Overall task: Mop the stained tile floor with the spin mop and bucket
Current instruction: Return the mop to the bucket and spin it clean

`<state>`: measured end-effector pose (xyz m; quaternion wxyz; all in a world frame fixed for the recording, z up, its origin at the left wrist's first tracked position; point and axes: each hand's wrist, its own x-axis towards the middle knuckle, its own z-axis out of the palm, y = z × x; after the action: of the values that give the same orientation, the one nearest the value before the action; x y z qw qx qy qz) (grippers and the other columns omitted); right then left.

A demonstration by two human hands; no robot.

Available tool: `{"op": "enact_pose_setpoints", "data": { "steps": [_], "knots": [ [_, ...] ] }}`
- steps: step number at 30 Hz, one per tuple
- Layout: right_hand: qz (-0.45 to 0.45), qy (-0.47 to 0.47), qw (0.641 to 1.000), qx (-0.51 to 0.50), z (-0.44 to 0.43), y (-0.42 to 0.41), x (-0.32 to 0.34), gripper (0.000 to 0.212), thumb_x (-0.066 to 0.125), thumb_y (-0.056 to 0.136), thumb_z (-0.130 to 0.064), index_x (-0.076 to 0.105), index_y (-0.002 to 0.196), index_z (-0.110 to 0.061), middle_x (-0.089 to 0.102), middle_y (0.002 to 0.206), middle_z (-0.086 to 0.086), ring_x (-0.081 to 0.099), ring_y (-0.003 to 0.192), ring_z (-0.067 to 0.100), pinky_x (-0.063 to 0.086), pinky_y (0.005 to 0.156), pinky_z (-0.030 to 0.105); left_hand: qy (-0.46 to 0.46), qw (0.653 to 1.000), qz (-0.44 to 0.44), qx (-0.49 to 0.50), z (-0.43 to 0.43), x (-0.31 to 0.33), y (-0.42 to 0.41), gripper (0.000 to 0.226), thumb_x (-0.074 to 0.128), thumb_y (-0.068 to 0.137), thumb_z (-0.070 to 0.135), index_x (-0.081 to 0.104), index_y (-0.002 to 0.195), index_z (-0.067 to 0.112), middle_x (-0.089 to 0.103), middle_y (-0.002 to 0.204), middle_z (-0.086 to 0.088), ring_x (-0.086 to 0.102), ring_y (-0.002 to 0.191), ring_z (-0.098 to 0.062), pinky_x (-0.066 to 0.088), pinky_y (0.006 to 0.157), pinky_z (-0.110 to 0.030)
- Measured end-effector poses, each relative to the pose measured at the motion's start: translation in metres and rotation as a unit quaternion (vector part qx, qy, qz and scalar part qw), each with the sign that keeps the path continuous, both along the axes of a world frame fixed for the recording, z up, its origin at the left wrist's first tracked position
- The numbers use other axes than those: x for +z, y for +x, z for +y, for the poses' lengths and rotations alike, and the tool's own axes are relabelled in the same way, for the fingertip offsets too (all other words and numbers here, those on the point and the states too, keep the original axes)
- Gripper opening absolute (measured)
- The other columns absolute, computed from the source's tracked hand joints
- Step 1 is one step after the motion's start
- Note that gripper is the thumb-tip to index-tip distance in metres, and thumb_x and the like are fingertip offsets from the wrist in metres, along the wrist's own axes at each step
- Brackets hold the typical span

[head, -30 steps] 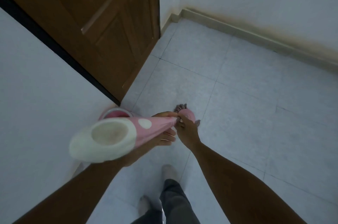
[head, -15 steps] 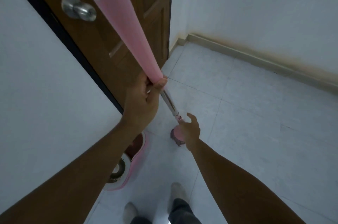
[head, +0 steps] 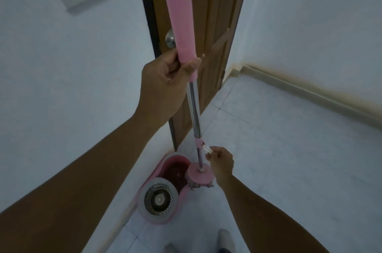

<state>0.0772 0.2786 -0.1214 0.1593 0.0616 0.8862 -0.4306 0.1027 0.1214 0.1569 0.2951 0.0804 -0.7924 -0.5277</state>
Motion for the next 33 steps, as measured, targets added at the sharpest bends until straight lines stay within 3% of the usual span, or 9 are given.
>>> {"op": "enact_pose_setpoints", "data": {
  "steps": [2,3,6,10,15,18,24,28,33],
  "knots": [
    [-0.018,0.043,0.999,0.018,-0.009,0.005,0.004,0.021,0.053,0.096,-0.017,0.071,0.103,-0.008,0.072,0.096,0.008,0.071,0.090,0.025,0.058,0.078,0.034,-0.010,1.000,0.013,0.000,-0.017,0.012,0.006,0.034,0.066,0.091,0.022,0.065,0.118,0.001,0.072,0.109,-0.003,0.072,0.091,-0.013,0.058,0.087,-0.026],
    [-0.020,0.012,1.000,0.017,-0.016,0.004,0.009,0.022,0.051,0.097,-0.013,0.070,0.107,-0.011,0.071,0.101,0.006,0.069,0.094,0.024,0.058,0.081,0.034,-0.012,1.000,0.016,-0.001,-0.025,0.017,0.008,0.033,0.066,0.092,0.022,0.064,0.118,0.002,0.072,0.108,-0.003,0.072,0.091,-0.014,0.058,0.087,-0.028],
    [-0.027,-0.229,0.973,0.030,-0.052,-0.002,0.047,0.042,0.057,0.087,0.006,0.066,0.117,-0.022,0.067,0.118,-0.005,0.063,0.114,0.015,0.051,0.099,0.038,-0.027,1.000,0.013,-0.004,-0.051,0.025,0.014,0.034,0.066,0.092,0.024,0.063,0.119,0.004,0.071,0.110,-0.003,0.071,0.093,-0.016,0.059,0.088,-0.034],
    [0.018,-0.353,0.920,0.168,-0.084,-0.019,0.104,0.050,0.067,0.081,0.015,0.064,0.123,-0.013,0.071,0.116,0.002,0.067,0.111,0.019,0.052,0.099,0.034,-0.019,1.000,0.003,-0.012,-0.068,0.025,0.018,0.035,0.066,0.092,0.023,0.062,0.122,0.005,0.069,0.112,-0.002,0.071,0.092,-0.013,0.058,0.088,-0.028],
    [0.130,-0.268,0.919,0.257,-0.110,-0.038,0.150,0.025,0.078,0.081,-0.016,0.073,0.103,-0.004,0.075,0.093,0.011,0.072,0.085,0.029,0.059,0.084,0.045,-0.004,1.000,-0.003,-0.001,-0.074,0.027,0.012,0.036,0.069,0.089,0.022,0.062,0.121,0.008,0.066,0.111,0.005,0.069,0.085,0.001,0.051,0.081,-0.007],
    [0.144,-0.220,0.928,0.264,-0.122,-0.043,0.151,0.009,0.078,0.081,-0.017,0.075,0.089,-0.017,0.075,0.081,-0.002,0.073,0.077,0.020,0.060,0.079,0.041,0.012,1.000,-0.016,0.005,-0.083,0.021,0.010,0.032,0.070,0.088,0.020,0.063,0.118,0.010,0.066,0.106,0.008,0.067,0.080,0.010,0.048,0.074,-0.003],
    [0.138,-0.153,0.929,0.307,-0.139,-0.045,0.137,0.009,0.077,0.082,-0.018,0.072,0.080,-0.025,0.069,0.068,-0.017,0.066,0.061,0.003,0.057,0.063,0.026,0.046,0.997,-0.054,-0.012,-0.104,0.000,0.009,0.039,0.071,0.087,0.018,0.063,0.123,0.006,0.072,0.105,0.001,0.072,0.087,-0.004,0.052,0.076,-0.009],
    [0.107,-0.157,0.932,0.309,-0.147,-0.048,0.123,0.008,0.077,0.082,-0.017,0.073,0.088,-0.019,0.074,0.079,-0.008,0.072,0.074,0.009,0.060,0.074,0.031,0.056,0.996,-0.075,-0.009,-0.114,-0.013,0.007,0.039,0.072,0.087,0.019,0.063,0.123,0.009,0.073,0.106,0.000,0.073,0.090,-0.010,0.054,0.079,-0.014],
    [0.048,-0.162,0.935,0.312,-0.161,-0.048,0.109,0.021,0.078,0.081,-0.014,0.070,0.100,-0.007,0.076,0.090,0.006,0.073,0.086,0.020,0.060,0.082,0.036,0.039,0.994,-0.097,0.024,-0.122,-0.025,0.008,0.038,0.072,0.086,0.024,0.064,0.122,0.012,0.070,0.100,0.009,0.070,0.079,0.006,0.049,0.072,-0.004]
  ]
}}
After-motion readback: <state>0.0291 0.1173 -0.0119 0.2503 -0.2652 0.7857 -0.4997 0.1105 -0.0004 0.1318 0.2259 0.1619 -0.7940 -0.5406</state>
